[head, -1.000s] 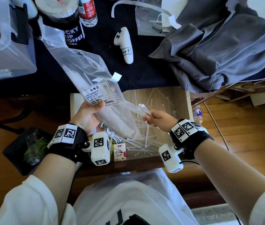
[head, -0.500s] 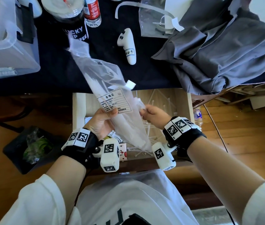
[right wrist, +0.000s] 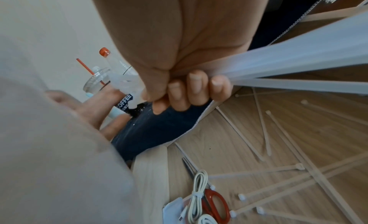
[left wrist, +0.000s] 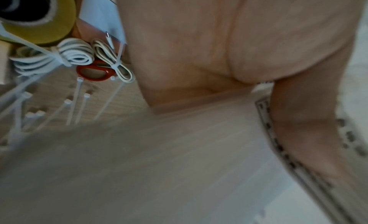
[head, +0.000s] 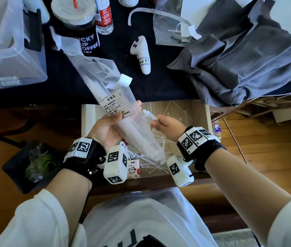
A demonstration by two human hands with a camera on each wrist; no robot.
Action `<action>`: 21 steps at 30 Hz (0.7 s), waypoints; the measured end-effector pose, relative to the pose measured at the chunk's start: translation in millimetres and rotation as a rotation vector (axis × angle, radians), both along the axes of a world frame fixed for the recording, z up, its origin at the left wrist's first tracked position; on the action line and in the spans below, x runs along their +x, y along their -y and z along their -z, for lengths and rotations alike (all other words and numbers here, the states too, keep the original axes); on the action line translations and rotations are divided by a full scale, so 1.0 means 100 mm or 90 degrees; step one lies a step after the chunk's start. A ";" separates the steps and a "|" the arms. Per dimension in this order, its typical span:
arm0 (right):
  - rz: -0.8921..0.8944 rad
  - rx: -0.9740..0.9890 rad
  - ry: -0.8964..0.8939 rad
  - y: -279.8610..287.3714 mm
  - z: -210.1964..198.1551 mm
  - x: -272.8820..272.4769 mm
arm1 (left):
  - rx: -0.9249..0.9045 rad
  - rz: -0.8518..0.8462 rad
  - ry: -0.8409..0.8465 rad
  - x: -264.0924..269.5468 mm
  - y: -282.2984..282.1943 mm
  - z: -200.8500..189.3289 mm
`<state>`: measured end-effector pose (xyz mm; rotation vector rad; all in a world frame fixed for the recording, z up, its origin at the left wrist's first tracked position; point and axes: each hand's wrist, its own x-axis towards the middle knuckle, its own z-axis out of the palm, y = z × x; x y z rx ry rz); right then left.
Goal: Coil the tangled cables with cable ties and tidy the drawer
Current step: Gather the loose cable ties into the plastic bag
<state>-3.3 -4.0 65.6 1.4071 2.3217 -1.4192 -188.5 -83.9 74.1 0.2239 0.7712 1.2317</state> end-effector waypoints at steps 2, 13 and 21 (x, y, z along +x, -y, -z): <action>-0.015 0.007 0.002 0.01 0.03 -0.07 | -0.028 0.010 -0.026 0.06 0.00 0.05; 0.247 -0.017 -0.219 -0.18 -0.09 0.28 | -0.088 0.047 -0.305 -0.05 0.00 0.07; 0.053 0.278 -0.101 -0.33 -0.61 0.27 | -0.052 0.138 -0.352 -0.11 0.01 0.06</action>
